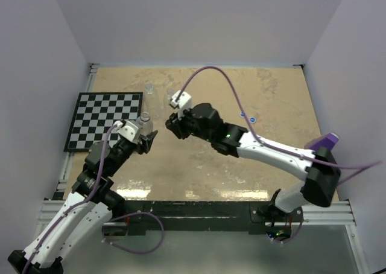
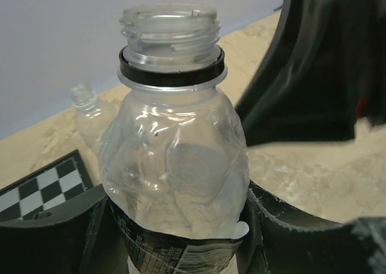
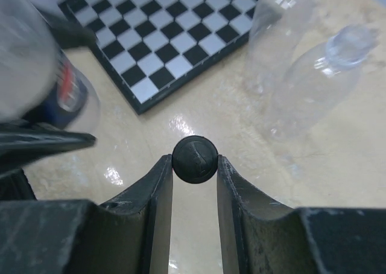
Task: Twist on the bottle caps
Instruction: Screw the bottle cap onto the plastic bottle.
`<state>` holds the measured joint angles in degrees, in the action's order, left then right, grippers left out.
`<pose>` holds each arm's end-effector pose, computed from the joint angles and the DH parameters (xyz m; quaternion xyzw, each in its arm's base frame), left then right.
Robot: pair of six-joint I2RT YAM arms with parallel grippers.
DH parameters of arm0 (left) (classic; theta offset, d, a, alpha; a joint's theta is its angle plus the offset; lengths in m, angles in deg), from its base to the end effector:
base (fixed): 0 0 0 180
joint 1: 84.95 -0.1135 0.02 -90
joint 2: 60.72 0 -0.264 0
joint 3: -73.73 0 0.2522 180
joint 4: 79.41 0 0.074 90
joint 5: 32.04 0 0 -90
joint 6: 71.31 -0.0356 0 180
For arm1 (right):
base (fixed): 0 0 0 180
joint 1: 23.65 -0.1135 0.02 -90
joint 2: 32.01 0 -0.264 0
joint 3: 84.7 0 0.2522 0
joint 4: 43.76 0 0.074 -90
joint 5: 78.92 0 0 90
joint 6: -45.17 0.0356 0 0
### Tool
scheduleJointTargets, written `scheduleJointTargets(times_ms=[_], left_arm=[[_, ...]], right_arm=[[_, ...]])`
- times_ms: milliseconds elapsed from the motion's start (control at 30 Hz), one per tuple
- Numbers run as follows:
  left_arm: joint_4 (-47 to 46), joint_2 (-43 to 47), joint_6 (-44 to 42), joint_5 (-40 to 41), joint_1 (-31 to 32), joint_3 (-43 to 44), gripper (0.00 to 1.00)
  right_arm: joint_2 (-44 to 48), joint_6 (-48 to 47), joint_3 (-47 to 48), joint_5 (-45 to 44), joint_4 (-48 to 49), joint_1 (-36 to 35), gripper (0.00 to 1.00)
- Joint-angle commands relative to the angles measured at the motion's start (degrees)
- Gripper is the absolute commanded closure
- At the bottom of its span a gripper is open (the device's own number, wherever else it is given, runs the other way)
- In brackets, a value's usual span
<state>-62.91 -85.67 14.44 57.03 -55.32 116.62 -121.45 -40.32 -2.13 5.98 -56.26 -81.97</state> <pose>0.1128 -0.0648 0.3053 0.2090 0.6662 -0.1628 0.6972 0.1976 0.3141 0.3110 -0.3459 0.7386 0.2700 0.5118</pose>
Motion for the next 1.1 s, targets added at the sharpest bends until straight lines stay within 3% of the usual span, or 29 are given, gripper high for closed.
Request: scheduleJointTargets(times_ms=[0, 267, 467, 1067], left_arm=[[-1.34, -2.82, -2.25, -12.50, -0.36, 1.81, 1.00], [-0.81, -9.23, -3.57, -29.55, -0.36, 3.74, 1.00], [-0.20, -13.80, -4.27, -35.80, -0.36, 5.59, 1.00], [-0.28, -15.92, -4.27, -39.94, -0.36, 6.21, 1.00]], right_arm=[[12.08, -0.11, -1.58, 4.93, -5.90, 3.04, 0.83], [22.21, -6.97, 5.09, 14.75, -15.84, 3.75, 0.83], [22.92, -9.61, 7.65, 22.41, -18.75, 3.75, 0.82], [17.47, -12.95, 11.16, 28.66, -20.86, 3.75, 0.82]])
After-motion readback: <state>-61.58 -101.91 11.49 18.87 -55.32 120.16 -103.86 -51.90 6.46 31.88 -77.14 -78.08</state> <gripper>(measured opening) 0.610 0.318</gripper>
